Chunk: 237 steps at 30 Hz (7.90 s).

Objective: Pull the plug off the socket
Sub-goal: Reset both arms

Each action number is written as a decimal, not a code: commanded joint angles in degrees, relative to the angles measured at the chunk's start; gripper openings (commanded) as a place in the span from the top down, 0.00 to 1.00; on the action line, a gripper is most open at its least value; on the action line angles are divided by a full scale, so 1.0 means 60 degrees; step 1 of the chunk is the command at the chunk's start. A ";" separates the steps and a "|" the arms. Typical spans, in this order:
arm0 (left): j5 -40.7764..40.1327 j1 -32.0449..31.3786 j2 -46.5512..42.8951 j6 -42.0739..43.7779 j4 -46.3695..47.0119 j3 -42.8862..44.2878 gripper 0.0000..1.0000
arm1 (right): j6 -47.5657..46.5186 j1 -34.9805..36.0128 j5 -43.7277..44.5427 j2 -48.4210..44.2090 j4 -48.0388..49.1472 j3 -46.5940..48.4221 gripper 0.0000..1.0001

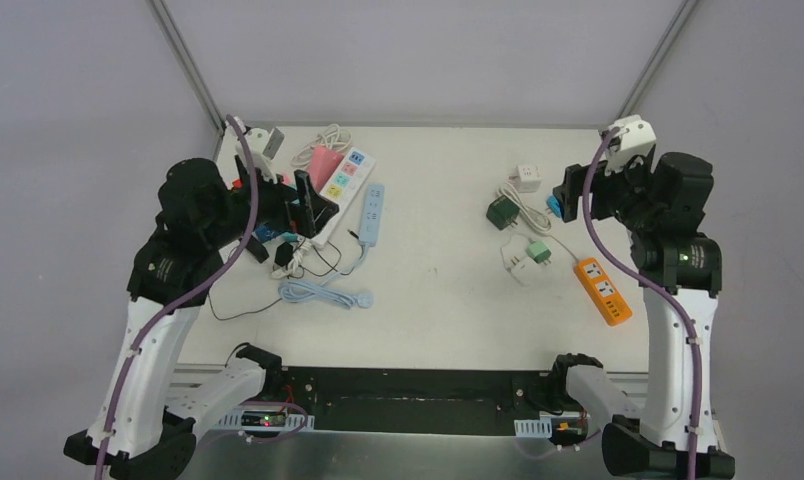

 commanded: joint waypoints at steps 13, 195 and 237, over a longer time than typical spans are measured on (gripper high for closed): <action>0.0553 0.0121 -0.1283 0.0095 -0.2568 0.1308 0.01 | 0.2587 -0.0092 -0.1465 -0.0791 -0.1681 0.2398 0.00; 0.0412 0.0121 -0.1830 0.0365 -0.2320 -0.0142 0.01 | 0.3293 -0.0374 -0.2548 -0.1373 -0.1499 0.1644 0.00; 0.0748 0.0120 -0.1831 0.0229 -0.2092 -0.0549 0.01 | 0.3165 -0.0433 -0.2682 -0.1368 -0.1499 0.1556 0.00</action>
